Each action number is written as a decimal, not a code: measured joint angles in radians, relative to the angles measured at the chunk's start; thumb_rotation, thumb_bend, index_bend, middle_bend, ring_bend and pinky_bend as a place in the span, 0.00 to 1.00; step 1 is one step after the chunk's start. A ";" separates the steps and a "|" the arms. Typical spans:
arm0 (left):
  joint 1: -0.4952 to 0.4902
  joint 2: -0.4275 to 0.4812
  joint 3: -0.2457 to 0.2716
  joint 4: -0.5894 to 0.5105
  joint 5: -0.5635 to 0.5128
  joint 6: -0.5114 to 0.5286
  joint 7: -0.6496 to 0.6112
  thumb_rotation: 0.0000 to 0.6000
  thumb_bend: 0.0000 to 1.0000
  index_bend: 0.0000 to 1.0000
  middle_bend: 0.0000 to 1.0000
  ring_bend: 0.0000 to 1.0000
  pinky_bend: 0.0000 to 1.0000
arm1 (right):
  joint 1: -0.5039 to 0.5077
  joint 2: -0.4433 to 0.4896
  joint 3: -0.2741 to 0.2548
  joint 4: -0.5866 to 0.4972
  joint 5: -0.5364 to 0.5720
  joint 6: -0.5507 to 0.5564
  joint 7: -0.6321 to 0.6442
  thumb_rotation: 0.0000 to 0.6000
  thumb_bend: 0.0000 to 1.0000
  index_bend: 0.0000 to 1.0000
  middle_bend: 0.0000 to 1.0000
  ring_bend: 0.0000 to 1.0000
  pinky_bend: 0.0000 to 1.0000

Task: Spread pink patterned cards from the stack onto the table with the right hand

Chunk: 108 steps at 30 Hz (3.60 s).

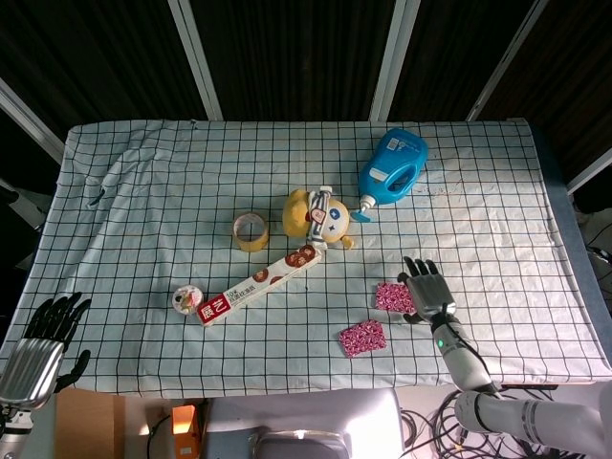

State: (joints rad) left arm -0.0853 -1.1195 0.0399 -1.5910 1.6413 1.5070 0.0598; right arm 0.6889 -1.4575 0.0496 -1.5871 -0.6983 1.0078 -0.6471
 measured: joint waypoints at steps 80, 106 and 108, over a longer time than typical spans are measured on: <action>-0.001 -0.003 -0.004 -0.001 -0.005 -0.002 0.003 1.00 0.42 0.00 0.01 0.00 0.01 | -0.134 0.142 -0.113 -0.161 -0.419 0.119 0.188 1.00 0.15 0.58 0.00 0.00 0.00; 0.000 0.001 -0.003 -0.002 -0.005 0.000 -0.004 1.00 0.42 0.00 0.01 0.00 0.01 | -0.248 0.110 -0.160 -0.026 -0.520 0.081 0.181 1.00 0.14 0.05 0.00 0.00 0.00; 0.001 0.002 -0.003 -0.002 -0.004 0.002 -0.005 1.00 0.42 0.00 0.01 0.00 0.01 | -0.252 0.126 -0.161 -0.039 -0.532 0.083 0.199 1.00 0.14 0.04 0.00 0.00 0.00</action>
State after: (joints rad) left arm -0.0840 -1.1175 0.0368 -1.5927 1.6378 1.5094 0.0545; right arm 0.4367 -1.3319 -0.1110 -1.6258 -1.2308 1.0909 -0.4479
